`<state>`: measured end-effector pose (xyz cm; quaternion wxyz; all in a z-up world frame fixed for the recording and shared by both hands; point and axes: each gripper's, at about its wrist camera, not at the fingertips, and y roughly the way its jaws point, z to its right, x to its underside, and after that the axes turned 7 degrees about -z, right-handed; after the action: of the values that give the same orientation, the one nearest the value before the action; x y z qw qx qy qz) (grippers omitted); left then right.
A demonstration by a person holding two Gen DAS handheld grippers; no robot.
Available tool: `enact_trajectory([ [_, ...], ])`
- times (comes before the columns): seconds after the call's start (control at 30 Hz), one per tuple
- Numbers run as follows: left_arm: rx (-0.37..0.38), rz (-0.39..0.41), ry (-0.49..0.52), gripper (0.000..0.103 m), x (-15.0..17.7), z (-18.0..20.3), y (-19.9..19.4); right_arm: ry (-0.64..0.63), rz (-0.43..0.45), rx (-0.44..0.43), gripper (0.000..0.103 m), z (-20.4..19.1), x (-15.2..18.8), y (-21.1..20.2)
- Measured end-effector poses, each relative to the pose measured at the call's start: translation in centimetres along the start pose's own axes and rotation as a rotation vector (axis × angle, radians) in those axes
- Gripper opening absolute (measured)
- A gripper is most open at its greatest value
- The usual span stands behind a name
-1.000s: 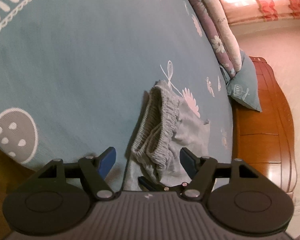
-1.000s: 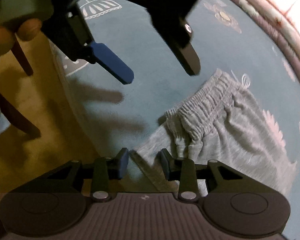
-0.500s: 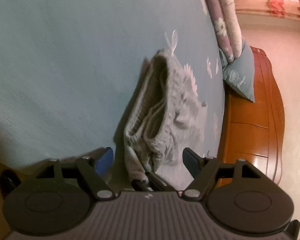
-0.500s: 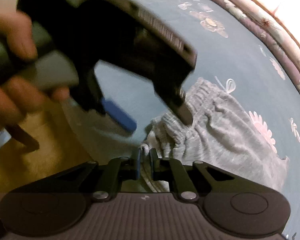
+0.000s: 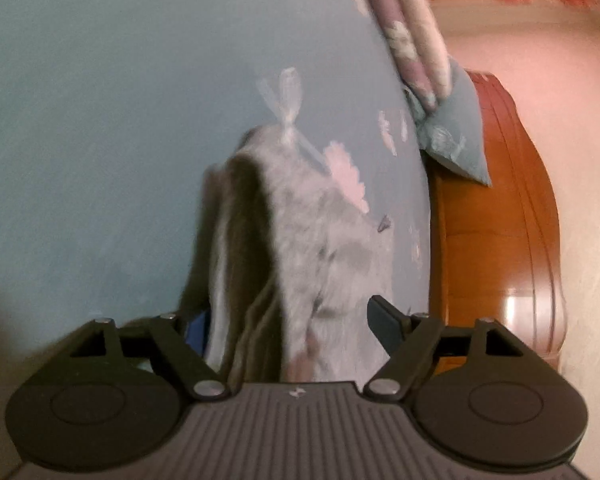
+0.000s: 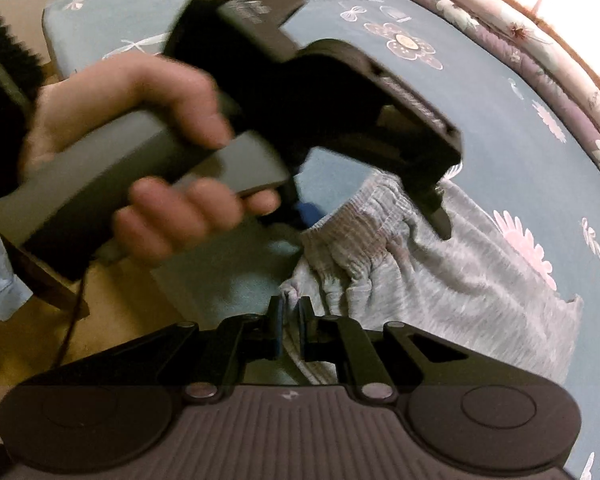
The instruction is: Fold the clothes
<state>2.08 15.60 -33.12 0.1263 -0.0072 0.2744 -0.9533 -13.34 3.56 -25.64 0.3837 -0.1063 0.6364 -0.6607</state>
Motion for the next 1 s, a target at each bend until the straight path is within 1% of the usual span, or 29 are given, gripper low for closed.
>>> enact_trajectory([
  [0.03,-0.015,-0.015,0.029,0.078,-0.3,0.4,0.4,0.003,0.003,0.0,0.009,0.0,0.0,0.0],
  [0.07,-0.015,-0.029,0.052,0.082,-0.6,0.6,0.8,0.006,0.008,0.0,0.009,0.0,0.1,-0.1],
  [0.1,0.0,-0.035,0.059,0.083,-1.0,0.7,1.0,0.008,0.008,-0.004,0.009,0.1,0.0,-0.2],
  [0.17,0.025,-0.042,0.021,0.083,-1.5,0.4,1.2,0.018,0.016,-0.008,0.01,0.2,0.1,-0.3],
  [0.2,0.029,-0.049,0.016,0.082,-1.7,0.4,1.2,0.024,0.018,-0.013,0.011,0.3,0.1,-0.4],
  [0.23,0.023,-0.058,0.03,0.081,-1.7,0.4,1.2,0.034,0.018,-0.021,0.014,0.2,0.0,-0.4],
  [0.27,-0.003,-0.063,0.06,0.073,-1.5,0.6,1.1,0.055,0.022,-0.041,0.016,0.5,-0.1,-0.7],
  [0.3,-0.031,-0.068,0.092,0.062,-1.4,0.9,1.1,0.08,0.033,-0.063,0.017,1.0,0.2,-0.9],
  [0.33,-0.078,-0.075,0.134,0.057,-1.2,1.4,1.0,0.102,0.045,-0.078,0.029,1.5,0.4,-1.2],
  [0.37,-0.121,-0.086,0.165,0.045,-1.2,1.8,1.0,0.125,0.058,-0.091,0.04,2.2,0.6,-1.7],
  [0.4,-0.158,-0.098,0.185,0.042,-1.1,2.1,0.9,0.147,0.073,-0.106,0.042,3.0,0.7,-2.1],
  [0.43,-0.177,-0.111,0.194,0.042,-1.2,2.4,0.8,0.171,0.089,-0.119,0.043,3.8,0.9,-2.6],
  [0.47,-0.206,-0.125,0.207,0.042,-1.3,2.8,0.8,0.203,0.098,-0.128,0.047,4.8,1.2,-3.2],
  [0.5,-0.234,-0.14,0.222,0.041,-1.3,3.2,0.8,0.238,0.104,-0.135,0.049,5.9,1.4,-3.7],
  [0.57,-0.302,-0.17,0.281,0.039,-0.9,4.0,0.6,0.323,0.114,-0.147,0.058,8.5,2.7,-4.8],
  [0.67,-0.383,-0.213,0.352,0.038,-0.7,5.2,0.7,0.471,0.107,-0.149,0.058,13.6,4.9,-5.9],
  [0.73,-0.395,-0.229,0.342,0.038,-0.9,5.2,0.6,0.595,0.087,-0.154,0.061,18.5,6.7,-5.8],
  [0.77,-0.397,-0.234,0.334,0.038,-1.0,5.2,0.7,0.668,0.081,-0.171,0.065,21.1,8.0,-5.6],
  [0.83,-0.403,-0.242,0.318,0.038,-1.2,5.2,0.7,0.788,0.083,-0.251,0.069,25.1,11.0,-4.6],
  [0.9,-0.418,-0.248,0.312,0.039,-1.2,5.4,0.8,0.888,0.092,-0.345,0.069,28.3,14.2,-2.8],
  [1.0,-0.451,-0.254,0.305,0.041,-1.5,6.1,1.7,0.977,0.088,-0.415,0.069,31.1,17.1,0.5],
])
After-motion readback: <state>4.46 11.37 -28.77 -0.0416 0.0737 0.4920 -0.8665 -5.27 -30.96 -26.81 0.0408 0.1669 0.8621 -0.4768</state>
